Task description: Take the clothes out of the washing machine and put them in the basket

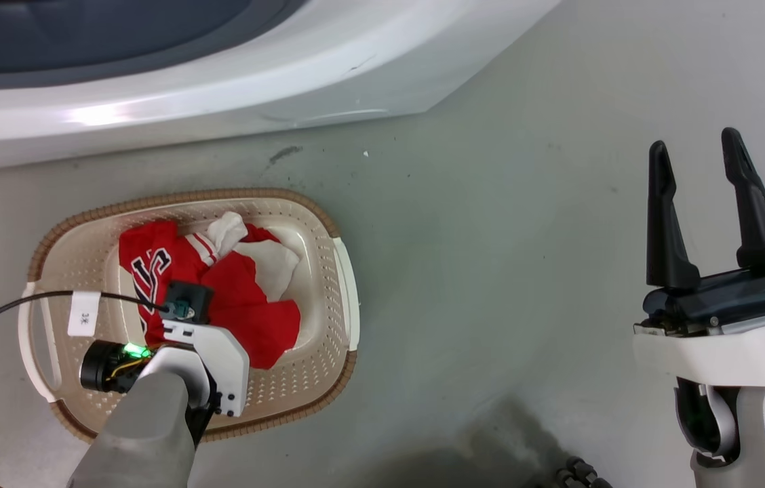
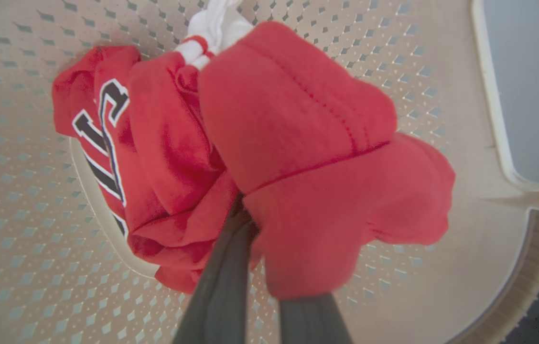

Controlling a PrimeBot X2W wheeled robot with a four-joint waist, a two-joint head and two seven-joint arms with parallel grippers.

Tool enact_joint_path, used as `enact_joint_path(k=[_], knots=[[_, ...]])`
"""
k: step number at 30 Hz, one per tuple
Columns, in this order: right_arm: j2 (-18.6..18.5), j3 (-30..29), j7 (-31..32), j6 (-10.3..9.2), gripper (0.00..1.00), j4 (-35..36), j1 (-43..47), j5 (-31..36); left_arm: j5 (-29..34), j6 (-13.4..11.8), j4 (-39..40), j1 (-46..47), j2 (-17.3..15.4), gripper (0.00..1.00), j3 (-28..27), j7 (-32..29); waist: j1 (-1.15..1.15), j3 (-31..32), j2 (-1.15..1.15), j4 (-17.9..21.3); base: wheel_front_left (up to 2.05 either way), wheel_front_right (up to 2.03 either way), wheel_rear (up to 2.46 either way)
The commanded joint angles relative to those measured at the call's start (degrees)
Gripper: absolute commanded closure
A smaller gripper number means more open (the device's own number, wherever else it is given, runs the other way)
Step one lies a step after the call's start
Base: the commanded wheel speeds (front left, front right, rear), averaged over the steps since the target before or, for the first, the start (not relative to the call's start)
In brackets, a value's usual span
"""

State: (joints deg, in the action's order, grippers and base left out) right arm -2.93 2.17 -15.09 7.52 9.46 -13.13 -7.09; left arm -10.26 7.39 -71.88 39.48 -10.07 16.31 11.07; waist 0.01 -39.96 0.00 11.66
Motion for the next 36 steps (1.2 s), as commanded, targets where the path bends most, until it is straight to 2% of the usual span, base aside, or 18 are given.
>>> enact_joint_path(k=[1, 7, 8, 9, 17, 29, 32, 36], knots=[[0.10, -0.40, -0.11, -0.06, 0.00, 0.58, -1.36, -0.27, -0.46, -0.25, -0.57, 1.63, 0.07, 1.00, -0.19, -0.86, -0.01, -2.52, 0.00, -0.16, 0.00, 0.00, 0.00], [0.10, -0.24, -0.11, -0.06, 0.00, 0.41, -2.09, 0.35, -2.05, -1.09, -1.44, 3.19, 0.98, 1.00, -1.04, -3.20, -0.01, -3.14, 0.00, -1.07, 0.00, 0.00, 0.00], [0.10, -0.14, -0.12, -0.06, 0.00, 0.30, -2.13, 0.46, -2.04, -1.22, -1.46, 3.23, 1.13, 0.78, -0.93, -2.91, -0.01, -2.86, 0.00, -1.21, 0.00, 0.00, 0.00], [0.10, -0.07, -0.12, -0.06, 0.00, 0.18, -2.14, 0.55, -2.11, -1.35, -1.47, 3.25, 1.24, 0.00, -0.87, -2.11, -0.01, -2.45, 0.00, -1.33, 0.00, 0.00, 0.00], [0.10, 0.95, -0.11, -0.05, 0.00, -1.64, -0.24, 0.96, -2.82, -0.84, -1.78, -0.71, 2.28, 0.00, 0.04, -0.47, -0.01, 3.78, 0.00, -2.33, 0.00, 0.00, 0.00], [0.09, 1.92, -0.11, -0.06, 0.00, -5.64, 7.26, 1.83, -2.89, 0.03, -0.30, -11.00, 3.36, 0.00, 4.29, 3.88, -0.01, 20.15, 0.00, -5.26, 0.00, 0.00, 0.00], [0.09, 1.73, -0.11, -0.05, 0.00, -6.38, 9.03, 1.93, -3.40, 0.02, 2.57, -13.45, 3.35, 0.00, 4.45, 4.18, -0.01, 23.64, 0.00, -6.00, 0.00, 0.00, 0.00], [0.09, 1.65, -0.11, -0.05, 0.00, -6.88, 11.16, 2.31, -3.90, -0.62, 10.89, -18.19, 2.44, 0.00, 2.73, 4.11, -0.01, 27.43, 0.00, -6.77, 0.00, 0.00, 0.00]])
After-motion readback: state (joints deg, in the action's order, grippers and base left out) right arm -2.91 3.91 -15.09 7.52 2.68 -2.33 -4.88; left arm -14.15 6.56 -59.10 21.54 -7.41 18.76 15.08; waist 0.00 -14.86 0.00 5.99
